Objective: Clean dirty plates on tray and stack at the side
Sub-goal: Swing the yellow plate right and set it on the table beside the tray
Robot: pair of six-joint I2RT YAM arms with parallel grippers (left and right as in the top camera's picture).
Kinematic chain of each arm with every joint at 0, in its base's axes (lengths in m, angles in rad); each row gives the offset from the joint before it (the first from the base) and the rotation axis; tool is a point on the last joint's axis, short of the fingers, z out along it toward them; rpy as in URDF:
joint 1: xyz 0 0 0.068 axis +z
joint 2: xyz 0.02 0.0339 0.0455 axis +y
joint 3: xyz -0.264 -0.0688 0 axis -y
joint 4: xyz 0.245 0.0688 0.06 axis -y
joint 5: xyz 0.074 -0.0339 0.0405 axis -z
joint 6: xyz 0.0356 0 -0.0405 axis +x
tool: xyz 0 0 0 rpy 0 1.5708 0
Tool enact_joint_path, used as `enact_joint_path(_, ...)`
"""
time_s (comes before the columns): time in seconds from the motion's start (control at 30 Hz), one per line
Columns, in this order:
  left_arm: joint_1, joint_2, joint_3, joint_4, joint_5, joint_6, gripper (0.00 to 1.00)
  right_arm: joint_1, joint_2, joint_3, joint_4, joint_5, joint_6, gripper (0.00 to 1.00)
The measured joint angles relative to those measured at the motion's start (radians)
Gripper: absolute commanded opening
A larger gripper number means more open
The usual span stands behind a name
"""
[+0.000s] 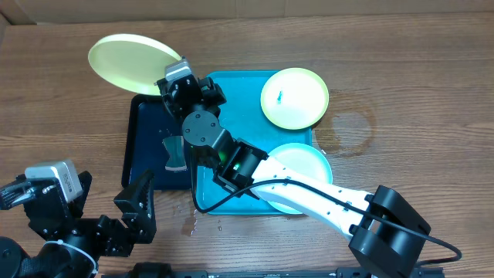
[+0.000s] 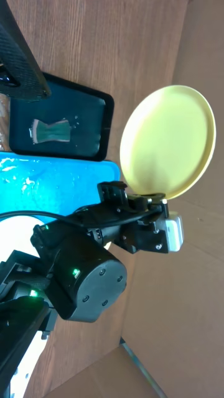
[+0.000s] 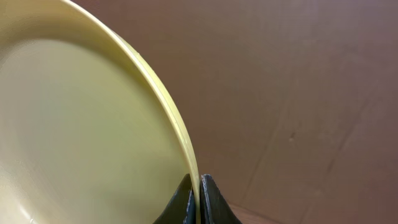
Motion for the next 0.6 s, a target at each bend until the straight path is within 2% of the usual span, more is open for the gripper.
enact_joint_path(0.17,0.000,0.000,0.000,0.000,0.000,0.000,1.00,0.000,0.000,0.000,-0.037,-0.020,0.024,0.04)
enact_joint_path(0.27,0.000,0.000,0.000,0.000,0.000,0.000,1.00,-0.003,0.000,0.001,-0.133,-0.029,0.098,0.04)
enact_joint_path(0.33,0.000,0.000,0.000,0.000,0.000,0.000,1.00,-0.015,0.000,0.005,-0.264,-0.035,0.224,0.04)
enact_joint_path(0.5,0.000,0.000,-0.001,0.000,0.000,0.000,1.00,-0.095,-0.001,0.009,-0.610,-0.094,0.643,0.04)
enact_joint_path(0.6,0.000,0.000,-0.001,0.000,0.000,0.000,1.00,-0.169,-0.001,0.008,-0.690,-0.214,0.790,0.04)
